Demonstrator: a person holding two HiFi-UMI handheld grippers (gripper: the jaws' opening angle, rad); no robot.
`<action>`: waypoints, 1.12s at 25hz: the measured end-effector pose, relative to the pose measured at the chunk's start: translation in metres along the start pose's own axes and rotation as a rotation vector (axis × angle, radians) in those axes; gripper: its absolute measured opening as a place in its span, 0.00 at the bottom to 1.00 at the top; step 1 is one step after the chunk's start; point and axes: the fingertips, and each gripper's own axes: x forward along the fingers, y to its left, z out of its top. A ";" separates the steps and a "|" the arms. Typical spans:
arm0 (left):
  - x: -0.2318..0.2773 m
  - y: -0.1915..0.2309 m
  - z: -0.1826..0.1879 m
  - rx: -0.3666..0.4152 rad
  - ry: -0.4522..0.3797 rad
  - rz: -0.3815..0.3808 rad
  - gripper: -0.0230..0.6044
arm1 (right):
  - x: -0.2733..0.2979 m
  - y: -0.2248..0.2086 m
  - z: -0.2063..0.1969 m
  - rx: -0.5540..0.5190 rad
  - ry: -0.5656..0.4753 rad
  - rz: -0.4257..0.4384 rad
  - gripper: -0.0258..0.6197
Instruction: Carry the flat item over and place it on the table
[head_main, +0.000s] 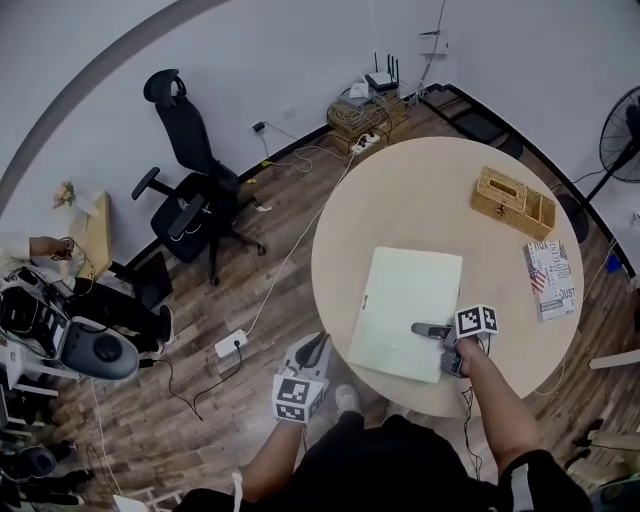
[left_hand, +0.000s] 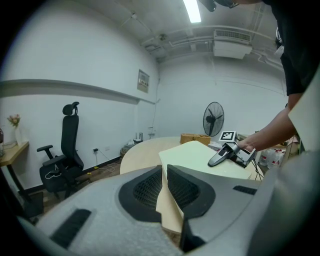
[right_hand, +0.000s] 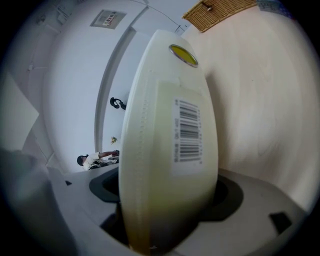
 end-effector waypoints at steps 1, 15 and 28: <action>-0.001 0.001 -0.001 0.002 0.001 -0.005 0.09 | 0.002 -0.001 -0.001 0.016 0.007 -0.003 0.65; -0.002 0.011 0.002 -0.030 -0.021 -0.021 0.09 | 0.001 -0.009 -0.005 0.027 -0.005 -0.118 0.68; 0.002 0.004 0.003 -0.037 -0.025 -0.046 0.09 | -0.020 -0.031 0.003 -0.057 -0.136 -0.353 0.72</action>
